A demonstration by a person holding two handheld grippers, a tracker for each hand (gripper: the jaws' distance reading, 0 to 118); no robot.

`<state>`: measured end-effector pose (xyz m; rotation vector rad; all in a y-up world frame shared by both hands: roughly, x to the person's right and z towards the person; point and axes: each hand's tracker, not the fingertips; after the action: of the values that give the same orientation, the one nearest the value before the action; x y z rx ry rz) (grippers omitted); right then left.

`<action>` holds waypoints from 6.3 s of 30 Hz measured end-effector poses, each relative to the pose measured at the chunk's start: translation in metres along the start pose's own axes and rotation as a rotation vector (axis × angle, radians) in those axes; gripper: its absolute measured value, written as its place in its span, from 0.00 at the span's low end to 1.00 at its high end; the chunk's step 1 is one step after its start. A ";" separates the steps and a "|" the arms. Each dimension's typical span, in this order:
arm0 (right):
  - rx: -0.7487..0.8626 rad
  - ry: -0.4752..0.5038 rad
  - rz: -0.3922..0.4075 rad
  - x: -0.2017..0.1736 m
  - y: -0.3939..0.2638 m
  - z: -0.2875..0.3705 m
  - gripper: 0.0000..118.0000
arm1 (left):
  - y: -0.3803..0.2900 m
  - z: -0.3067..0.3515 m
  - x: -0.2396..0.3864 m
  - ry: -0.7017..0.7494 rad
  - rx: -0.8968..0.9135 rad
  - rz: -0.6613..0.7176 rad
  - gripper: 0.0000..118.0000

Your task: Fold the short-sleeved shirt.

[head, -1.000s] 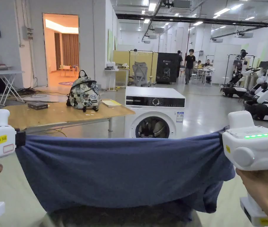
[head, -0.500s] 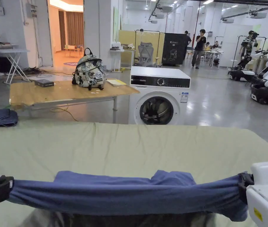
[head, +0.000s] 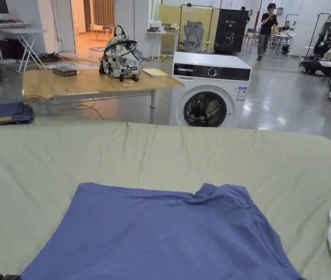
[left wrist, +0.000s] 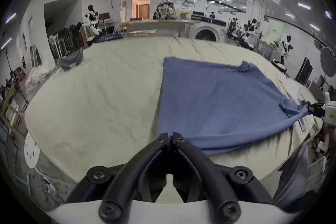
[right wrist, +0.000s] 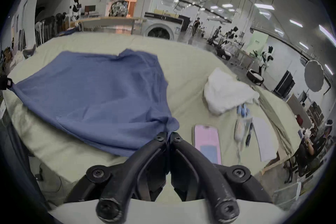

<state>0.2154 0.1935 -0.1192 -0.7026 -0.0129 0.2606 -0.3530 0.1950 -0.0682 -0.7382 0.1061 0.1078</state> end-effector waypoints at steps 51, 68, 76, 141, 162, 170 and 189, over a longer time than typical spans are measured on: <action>0.403 0.117 -0.217 -0.088 0.094 -0.025 0.00 | 0.079 -0.023 0.081 0.009 0.402 -0.042 0.00; 0.482 0.100 -0.197 -0.084 0.094 -0.016 0.00 | 0.054 -0.021 0.011 -0.042 0.081 0.080 0.00; 0.418 0.117 -0.162 -0.094 0.083 -0.028 0.00 | 0.010 -0.035 -0.036 -0.066 -0.245 0.164 0.26; -0.165 0.251 -0.169 0.020 -0.010 -0.038 0.03 | 0.003 -0.015 -0.011 -0.053 -0.222 0.107 0.00; -0.174 0.200 -0.231 0.012 0.131 -0.199 0.03 | 0.141 -0.183 -0.018 -0.024 -0.209 0.093 0.00; -0.218 0.154 -0.159 0.003 0.133 -0.230 0.23 | 0.135 -0.204 -0.008 -0.005 -0.272 0.103 0.04; 0.366 0.123 -0.239 -0.059 0.135 -0.098 0.00 | 0.120 -0.067 0.047 -0.014 0.321 0.017 0.00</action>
<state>0.1363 0.2158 -0.2763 -0.3472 0.0669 -0.0118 -0.3262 0.2414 -0.2036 -0.4158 0.1131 0.1089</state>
